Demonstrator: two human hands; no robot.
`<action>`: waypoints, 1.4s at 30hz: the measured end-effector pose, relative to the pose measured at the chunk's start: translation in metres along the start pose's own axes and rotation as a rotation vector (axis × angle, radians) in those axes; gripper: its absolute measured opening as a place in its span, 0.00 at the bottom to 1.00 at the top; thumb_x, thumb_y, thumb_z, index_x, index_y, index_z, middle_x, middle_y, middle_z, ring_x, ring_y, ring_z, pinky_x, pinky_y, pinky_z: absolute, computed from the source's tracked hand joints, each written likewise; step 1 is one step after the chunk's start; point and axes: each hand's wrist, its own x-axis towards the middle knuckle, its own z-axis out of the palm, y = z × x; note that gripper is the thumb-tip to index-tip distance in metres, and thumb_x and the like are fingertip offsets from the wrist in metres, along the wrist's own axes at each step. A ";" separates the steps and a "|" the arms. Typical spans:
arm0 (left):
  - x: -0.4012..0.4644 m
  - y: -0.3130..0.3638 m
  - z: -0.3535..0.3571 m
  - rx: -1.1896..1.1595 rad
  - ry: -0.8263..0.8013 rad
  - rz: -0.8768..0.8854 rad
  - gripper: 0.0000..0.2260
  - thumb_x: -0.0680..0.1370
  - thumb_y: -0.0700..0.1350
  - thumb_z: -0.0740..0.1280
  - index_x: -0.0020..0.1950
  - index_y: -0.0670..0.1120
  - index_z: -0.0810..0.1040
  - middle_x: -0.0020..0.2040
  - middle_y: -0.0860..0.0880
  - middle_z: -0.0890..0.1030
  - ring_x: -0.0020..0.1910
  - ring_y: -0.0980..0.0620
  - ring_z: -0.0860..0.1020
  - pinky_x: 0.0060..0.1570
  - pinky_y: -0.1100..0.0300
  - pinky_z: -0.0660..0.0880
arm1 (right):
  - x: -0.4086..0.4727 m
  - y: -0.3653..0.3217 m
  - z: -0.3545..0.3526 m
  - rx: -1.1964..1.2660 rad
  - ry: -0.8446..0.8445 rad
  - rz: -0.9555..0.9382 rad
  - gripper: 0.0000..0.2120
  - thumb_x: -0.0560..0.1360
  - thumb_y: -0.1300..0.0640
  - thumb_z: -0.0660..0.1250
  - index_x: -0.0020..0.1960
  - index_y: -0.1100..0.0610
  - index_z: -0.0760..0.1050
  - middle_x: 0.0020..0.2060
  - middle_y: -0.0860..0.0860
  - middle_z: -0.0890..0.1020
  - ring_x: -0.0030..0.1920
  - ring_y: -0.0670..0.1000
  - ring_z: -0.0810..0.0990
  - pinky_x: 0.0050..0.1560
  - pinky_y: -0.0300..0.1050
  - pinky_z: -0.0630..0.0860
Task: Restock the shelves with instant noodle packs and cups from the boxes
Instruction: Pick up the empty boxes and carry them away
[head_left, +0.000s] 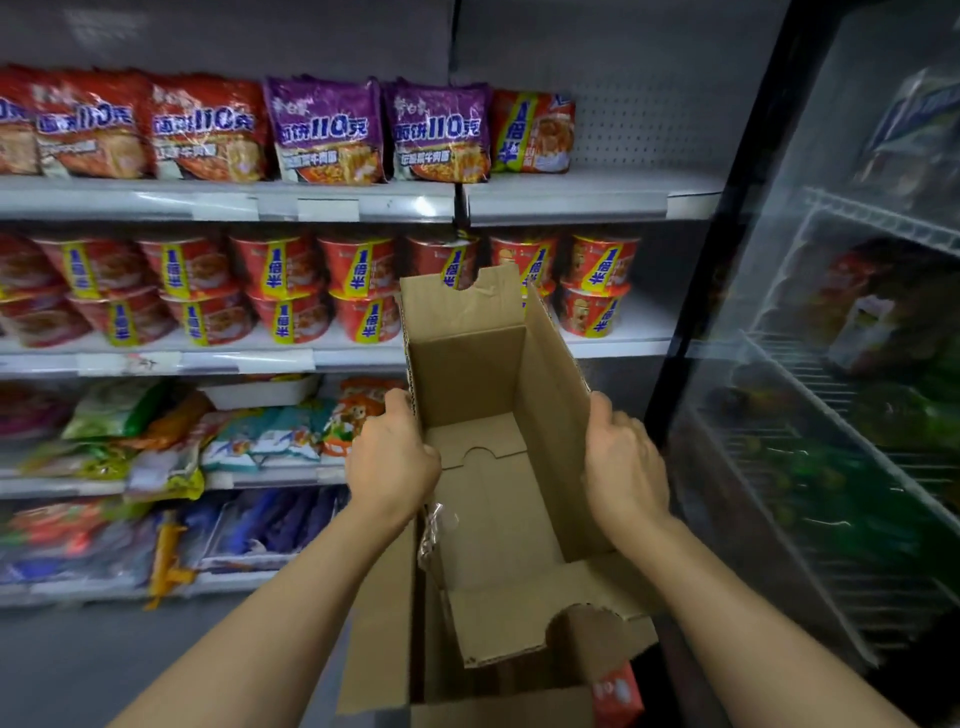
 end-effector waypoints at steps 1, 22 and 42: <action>0.002 -0.010 0.000 0.001 -0.003 -0.001 0.18 0.73 0.38 0.65 0.61 0.43 0.67 0.47 0.40 0.79 0.48 0.38 0.78 0.39 0.53 0.69 | -0.002 -0.007 0.007 -0.002 -0.004 0.001 0.23 0.77 0.66 0.60 0.70 0.59 0.58 0.54 0.57 0.77 0.56 0.57 0.75 0.49 0.49 0.75; 0.027 -0.121 0.156 -0.062 -0.303 -0.089 0.22 0.75 0.37 0.63 0.68 0.48 0.66 0.44 0.43 0.80 0.43 0.43 0.79 0.36 0.56 0.73 | -0.007 -0.003 0.184 0.001 -0.296 0.163 0.29 0.77 0.64 0.63 0.75 0.58 0.55 0.58 0.57 0.77 0.57 0.54 0.77 0.54 0.45 0.75; 0.000 -0.189 0.310 0.024 -0.424 -0.220 0.24 0.78 0.40 0.63 0.72 0.46 0.60 0.47 0.42 0.81 0.45 0.43 0.79 0.39 0.55 0.71 | -0.027 0.042 0.360 0.113 -0.439 0.201 0.38 0.72 0.63 0.73 0.75 0.61 0.56 0.57 0.59 0.77 0.51 0.53 0.78 0.48 0.41 0.75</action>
